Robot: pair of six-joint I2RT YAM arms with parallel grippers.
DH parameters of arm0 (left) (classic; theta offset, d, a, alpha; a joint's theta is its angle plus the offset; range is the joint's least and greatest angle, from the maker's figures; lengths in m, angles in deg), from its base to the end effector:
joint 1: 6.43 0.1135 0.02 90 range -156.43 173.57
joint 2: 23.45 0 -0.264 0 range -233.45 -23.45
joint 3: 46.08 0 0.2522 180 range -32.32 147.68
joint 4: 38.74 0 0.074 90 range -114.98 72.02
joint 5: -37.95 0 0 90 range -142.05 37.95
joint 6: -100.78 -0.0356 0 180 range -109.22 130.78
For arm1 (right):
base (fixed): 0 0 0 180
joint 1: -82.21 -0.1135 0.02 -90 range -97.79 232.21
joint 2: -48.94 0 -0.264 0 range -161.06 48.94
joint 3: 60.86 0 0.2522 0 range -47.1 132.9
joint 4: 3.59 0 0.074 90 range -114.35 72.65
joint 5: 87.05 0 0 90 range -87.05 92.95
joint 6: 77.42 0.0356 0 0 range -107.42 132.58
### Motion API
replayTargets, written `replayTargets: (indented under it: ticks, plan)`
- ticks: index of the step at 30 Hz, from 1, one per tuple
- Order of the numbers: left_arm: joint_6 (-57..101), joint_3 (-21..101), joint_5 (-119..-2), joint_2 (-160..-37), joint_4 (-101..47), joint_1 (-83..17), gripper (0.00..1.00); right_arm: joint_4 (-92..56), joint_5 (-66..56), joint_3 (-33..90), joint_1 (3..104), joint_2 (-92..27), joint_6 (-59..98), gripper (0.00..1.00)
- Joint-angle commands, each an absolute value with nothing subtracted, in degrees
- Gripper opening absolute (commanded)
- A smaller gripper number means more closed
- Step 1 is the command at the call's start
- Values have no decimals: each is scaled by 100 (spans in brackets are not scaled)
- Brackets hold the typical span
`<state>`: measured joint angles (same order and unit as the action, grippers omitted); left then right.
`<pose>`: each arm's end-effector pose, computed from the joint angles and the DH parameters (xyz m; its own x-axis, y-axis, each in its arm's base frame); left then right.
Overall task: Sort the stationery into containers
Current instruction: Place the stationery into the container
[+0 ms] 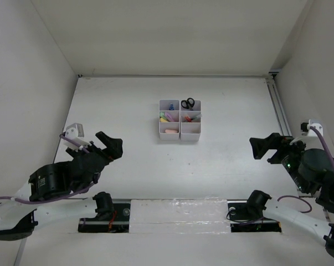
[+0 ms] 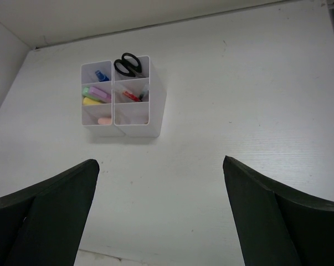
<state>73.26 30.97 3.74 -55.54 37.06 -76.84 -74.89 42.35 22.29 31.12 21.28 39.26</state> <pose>0.0463 -0.0424 0.3838 -0.3380 -0.5373 -0.7727 -0.0177 0.8245 -0.5656 0.0344 0.0066 0.4162 -0.2507 0.2419 -0.9374 -0.1177 0.9535 0.2775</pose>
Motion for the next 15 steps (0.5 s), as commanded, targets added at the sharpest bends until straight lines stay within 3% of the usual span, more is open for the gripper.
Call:
replayTargets:
  ticks: [1,15]
  plan:
    - [7775,3052,815,-5588,3926,-7692,100,-7580,4232,2497,3061,2283,3755,100]
    - [7881,2947,816,-4893,3927,-7692,100,-7642,4206,2559,3061,2530,3755,100]
